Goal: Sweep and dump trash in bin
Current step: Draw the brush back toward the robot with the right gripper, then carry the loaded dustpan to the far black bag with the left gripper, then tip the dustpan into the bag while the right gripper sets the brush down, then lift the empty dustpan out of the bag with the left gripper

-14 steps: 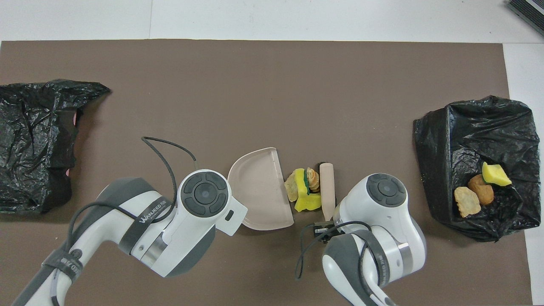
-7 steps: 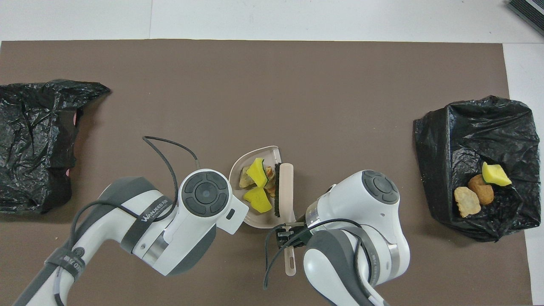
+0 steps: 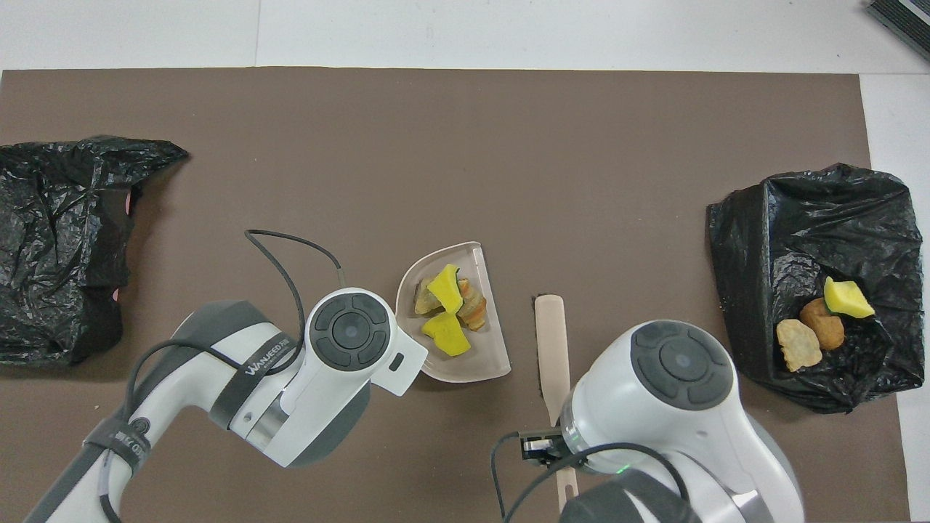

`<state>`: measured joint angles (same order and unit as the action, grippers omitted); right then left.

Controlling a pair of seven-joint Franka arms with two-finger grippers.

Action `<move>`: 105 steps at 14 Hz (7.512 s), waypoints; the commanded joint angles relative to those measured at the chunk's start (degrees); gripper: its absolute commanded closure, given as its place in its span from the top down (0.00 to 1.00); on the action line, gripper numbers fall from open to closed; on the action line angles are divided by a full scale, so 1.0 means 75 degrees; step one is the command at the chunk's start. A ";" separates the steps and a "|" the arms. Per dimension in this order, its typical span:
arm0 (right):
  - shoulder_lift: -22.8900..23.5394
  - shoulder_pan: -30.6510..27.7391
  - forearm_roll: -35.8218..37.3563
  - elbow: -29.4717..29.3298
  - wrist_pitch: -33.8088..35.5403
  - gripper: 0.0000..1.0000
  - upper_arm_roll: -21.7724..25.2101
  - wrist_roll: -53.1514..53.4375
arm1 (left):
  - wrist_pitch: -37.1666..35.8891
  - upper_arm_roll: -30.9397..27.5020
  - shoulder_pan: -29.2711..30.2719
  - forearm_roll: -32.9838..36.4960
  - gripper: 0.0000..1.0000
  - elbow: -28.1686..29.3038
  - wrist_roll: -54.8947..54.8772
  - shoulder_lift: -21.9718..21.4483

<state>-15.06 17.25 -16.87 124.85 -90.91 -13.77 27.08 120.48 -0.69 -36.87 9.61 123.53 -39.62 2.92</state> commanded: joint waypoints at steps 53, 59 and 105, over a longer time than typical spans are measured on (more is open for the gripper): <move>0.1621 0.2036 -0.0821 0.1285 -0.3348 0.87 -0.0110 0.0761 | -0.1884 -0.0143 0.7117 -0.2080 0.00 -0.3767 -0.9318 0.0933; 0.1633 0.1207 -0.0634 0.0535 -0.3417 1.00 -0.0051 0.0772 | -0.1790 -0.0143 0.7844 -0.1226 0.00 -0.4623 -1.0069 0.1379; 0.1164 -0.1925 0.2215 -0.4412 0.0696 1.00 0.2691 -0.3283 | -0.3817 -0.0307 0.2795 0.2741 0.00 -0.3594 -0.3864 -0.0331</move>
<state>-6.10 3.14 0.82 91.09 -84.15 6.71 2.92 92.91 -2.02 -13.95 33.41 93.78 -74.97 2.22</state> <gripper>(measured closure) 0.000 0.687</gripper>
